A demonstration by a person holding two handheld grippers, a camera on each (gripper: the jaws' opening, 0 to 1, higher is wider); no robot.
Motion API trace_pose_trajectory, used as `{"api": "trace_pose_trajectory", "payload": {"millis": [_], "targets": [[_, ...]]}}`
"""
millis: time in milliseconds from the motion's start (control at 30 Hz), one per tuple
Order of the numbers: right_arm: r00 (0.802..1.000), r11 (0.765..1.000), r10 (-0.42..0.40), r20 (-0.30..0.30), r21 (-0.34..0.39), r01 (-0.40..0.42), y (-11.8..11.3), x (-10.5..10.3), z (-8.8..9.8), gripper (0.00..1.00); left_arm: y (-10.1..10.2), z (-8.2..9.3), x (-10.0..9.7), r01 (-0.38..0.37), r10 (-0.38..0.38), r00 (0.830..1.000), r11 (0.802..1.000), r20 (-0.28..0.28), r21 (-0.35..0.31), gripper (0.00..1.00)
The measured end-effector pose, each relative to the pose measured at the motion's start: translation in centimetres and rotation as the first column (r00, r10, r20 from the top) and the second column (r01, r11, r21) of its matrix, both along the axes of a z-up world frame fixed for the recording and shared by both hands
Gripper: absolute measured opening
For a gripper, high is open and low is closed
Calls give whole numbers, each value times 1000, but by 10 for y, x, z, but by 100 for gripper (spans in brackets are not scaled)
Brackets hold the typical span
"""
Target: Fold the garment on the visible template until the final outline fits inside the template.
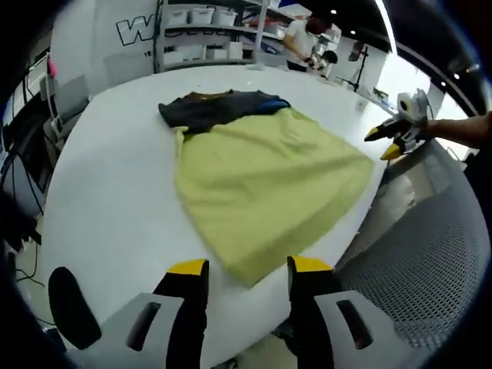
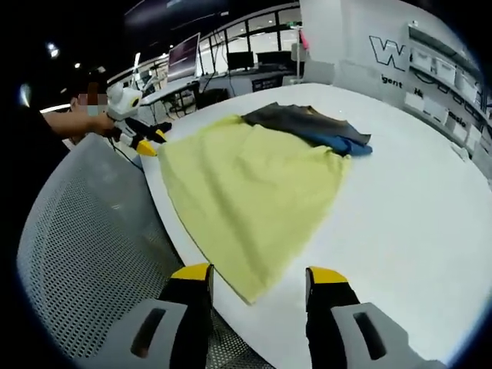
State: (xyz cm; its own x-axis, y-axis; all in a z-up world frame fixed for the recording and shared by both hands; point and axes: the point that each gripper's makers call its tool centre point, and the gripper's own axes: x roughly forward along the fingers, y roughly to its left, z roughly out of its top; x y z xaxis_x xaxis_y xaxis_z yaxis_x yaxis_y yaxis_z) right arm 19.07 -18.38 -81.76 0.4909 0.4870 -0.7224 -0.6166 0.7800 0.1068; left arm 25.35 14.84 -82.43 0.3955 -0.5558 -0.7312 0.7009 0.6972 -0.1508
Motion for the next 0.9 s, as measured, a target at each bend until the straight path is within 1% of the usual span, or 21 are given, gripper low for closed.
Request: {"api": "trace_pose_trajectory", "payload": {"millis": [67, 100, 233, 300, 433, 500, 600, 733, 833, 867, 900], "targets": [[1000, 1000, 4, -14, -6, -4, -1, -1, -3, 41, 0, -2, -1, 4, -4, 1000, 1000, -15, -1, 36], [1000, 1000, 4, -31, -3, -4, -1, -3, -4, 39, 0, -3, -2, 8, -8, 1000, 1000, -22, 1, 35], [999, 1000, 8, -40, -11, -8, -3, -3, -6, 33, 0, -3, -1, 10, -10, 1000, 1000, -21, 0, 33], [999, 1000, 13, -51, -19, -14, -4, -5, -9, 30, 0, -4, -1, 5, -6, 999, 1000, -36, -10, 30], [997, 1000, 18, -80, -24, -20, -4, -10, -13, 28, 1, -5, -2, 12, -12, 999, 1000, -37, 0, 28], [995, 1000, 18, -95, -24, -20, -4, -12, -15, 23, 1, -5, -2, 12, -12, 999, 1000, -36, -3, 27], [996, 999, 29, -90, -34, -32, -4, -13, -19, 21, 1, -7, -1, 14, -14, 999, 1000, -39, -6, 25], [994, 999, 27, -104, -41, -31, -4, -13, -23, 17, -1, -12, -1, 19, -19, 999, 1000, -44, -4, 23], [994, 999, 21, -110, -42, -25, -4, -12, -25, 17, -3, -11, -2, 22, -22, 999, 1000, -47, -13, 20], [995, 999, 25, -100, -39, -29, -3, -11, -24, 16, -4, -11, -2, 27, -27, 998, 1000, -48, -14, 19], [994, 999, 19, -103, -39, -23, -3, -10, -25, 15, -5, -11, -1, 30, -31, 998, 1000, -47, -8, 19]]}}
